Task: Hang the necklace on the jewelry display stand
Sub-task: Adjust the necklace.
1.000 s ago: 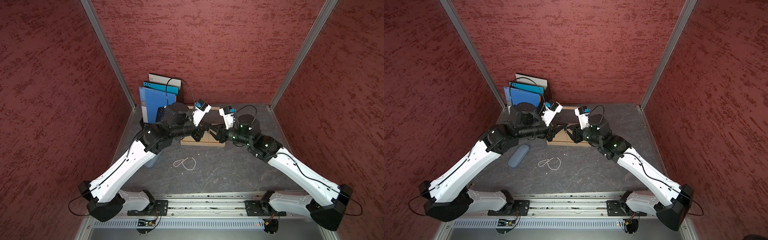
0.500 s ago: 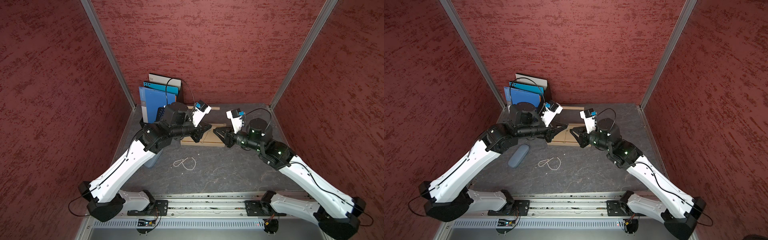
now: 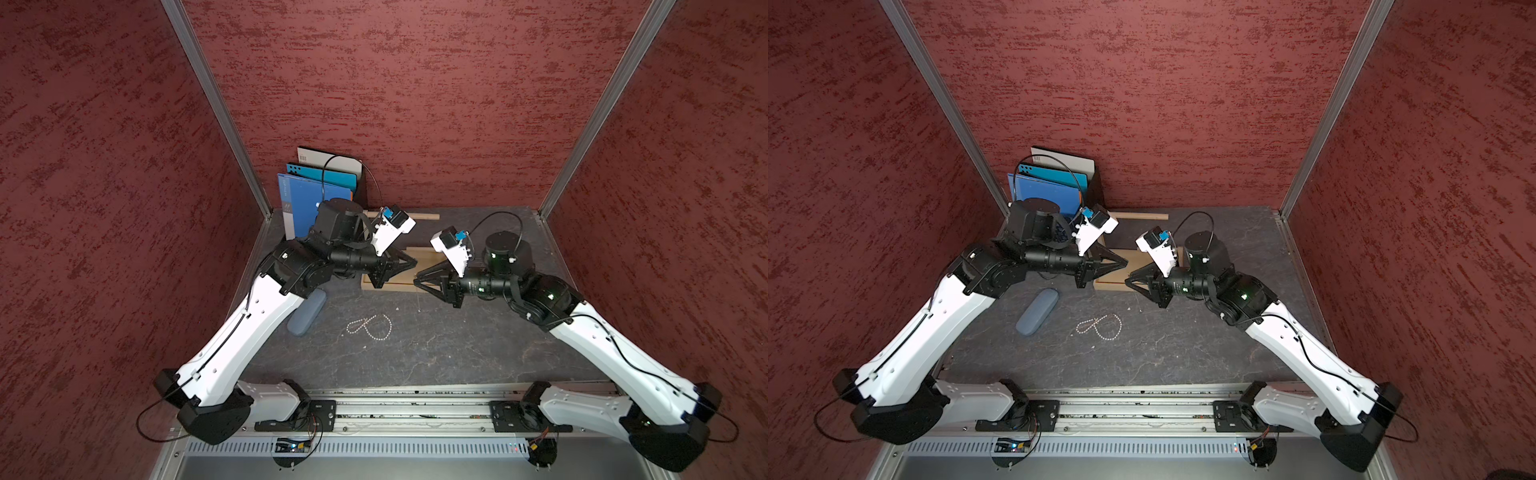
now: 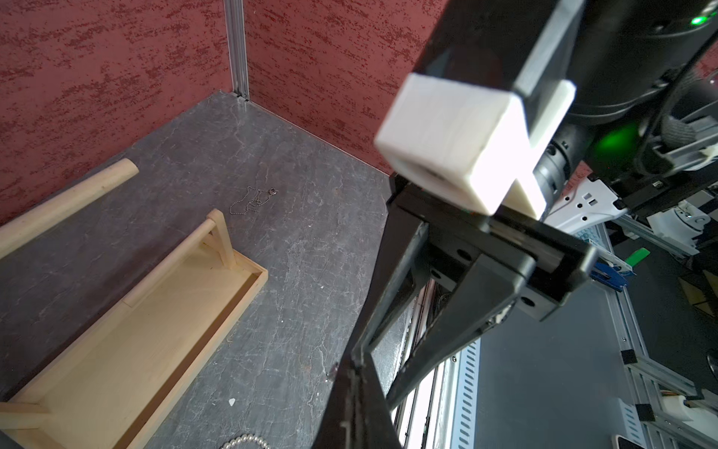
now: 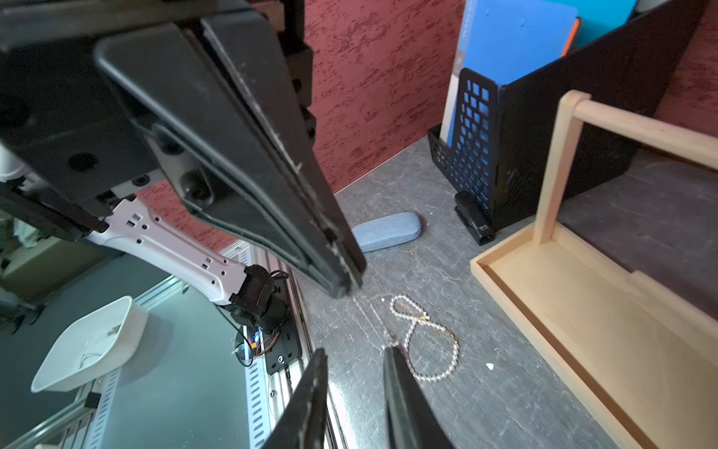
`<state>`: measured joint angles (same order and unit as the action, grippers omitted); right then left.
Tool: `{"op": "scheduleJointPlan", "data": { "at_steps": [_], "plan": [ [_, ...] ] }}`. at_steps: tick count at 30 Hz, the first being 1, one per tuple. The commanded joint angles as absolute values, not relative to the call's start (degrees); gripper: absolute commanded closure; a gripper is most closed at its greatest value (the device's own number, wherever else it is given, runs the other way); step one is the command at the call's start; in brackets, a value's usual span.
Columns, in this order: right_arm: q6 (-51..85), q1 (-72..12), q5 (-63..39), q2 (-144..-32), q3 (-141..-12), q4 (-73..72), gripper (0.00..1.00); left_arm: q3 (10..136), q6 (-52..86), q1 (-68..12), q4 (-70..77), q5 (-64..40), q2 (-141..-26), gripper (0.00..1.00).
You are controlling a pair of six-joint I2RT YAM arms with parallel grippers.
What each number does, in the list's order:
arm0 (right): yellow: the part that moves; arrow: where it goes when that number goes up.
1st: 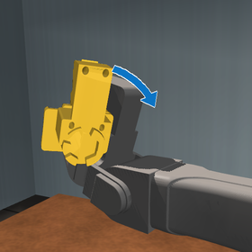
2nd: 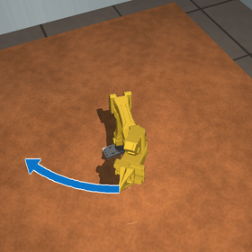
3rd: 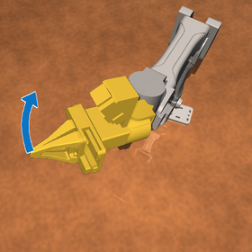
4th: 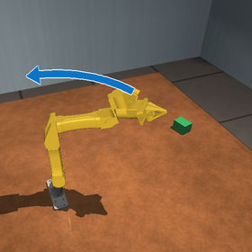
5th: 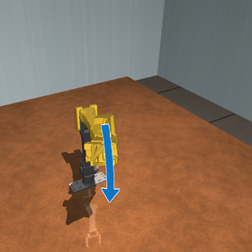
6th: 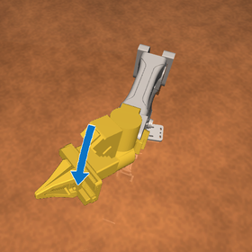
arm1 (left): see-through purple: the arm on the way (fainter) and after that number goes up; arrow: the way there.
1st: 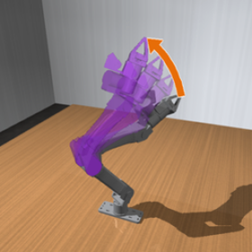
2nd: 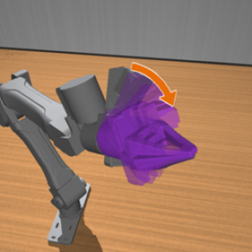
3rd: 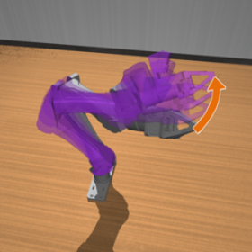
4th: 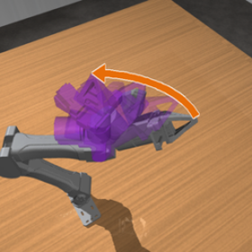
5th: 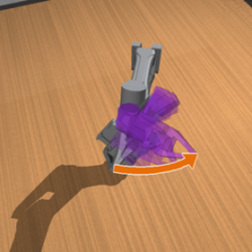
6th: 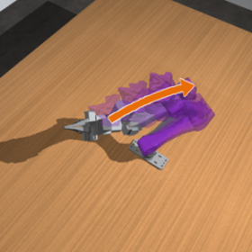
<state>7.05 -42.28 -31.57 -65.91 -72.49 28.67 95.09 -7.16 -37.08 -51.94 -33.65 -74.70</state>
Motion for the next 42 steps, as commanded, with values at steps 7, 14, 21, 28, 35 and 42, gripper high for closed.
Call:
{"op": "scheduleJointPlan", "data": {
  "at_steps": [7,14,21,28,35,42],
  "plan": [
    [7.3,-42.5,-35.5,-66.9,-72.2,23.9,0.92,93.8,-5.6,-36.3,-48.9,-36.4,-72.7,1.00],
    [6.8,-42.6,-33.7,-67.1,-71.1,23.4,0.81,93.8,-5.3,-36.2,-49.1,-37.2,-73.0,1.00],
    [5.5,-42.6,-28.6,-65.1,-70.0,22.9,0.96,93.7,-5.3,-36.2,-49.4,-37.4,-72.9,1.00],
    [5.6,-42.6,-27.5,-63.8,-69.7,22.3,1.00,93.5,-5.3,-36.0,-49.7,-37.5,-73.0,1.00],
    [6.0,-42.6,-25.1,-63.3,-68.9,22.5,1.00,93.8,-5.2,-35.6,-49.6,-37.7,-72.9,1.00],
    [6.2,-42.6,-23.7,-61.4,-66.5,21.2,0.69,93.8,-4.9,-35.2,-49.9,-38.1,-72.8,1.00]
  ]
}}
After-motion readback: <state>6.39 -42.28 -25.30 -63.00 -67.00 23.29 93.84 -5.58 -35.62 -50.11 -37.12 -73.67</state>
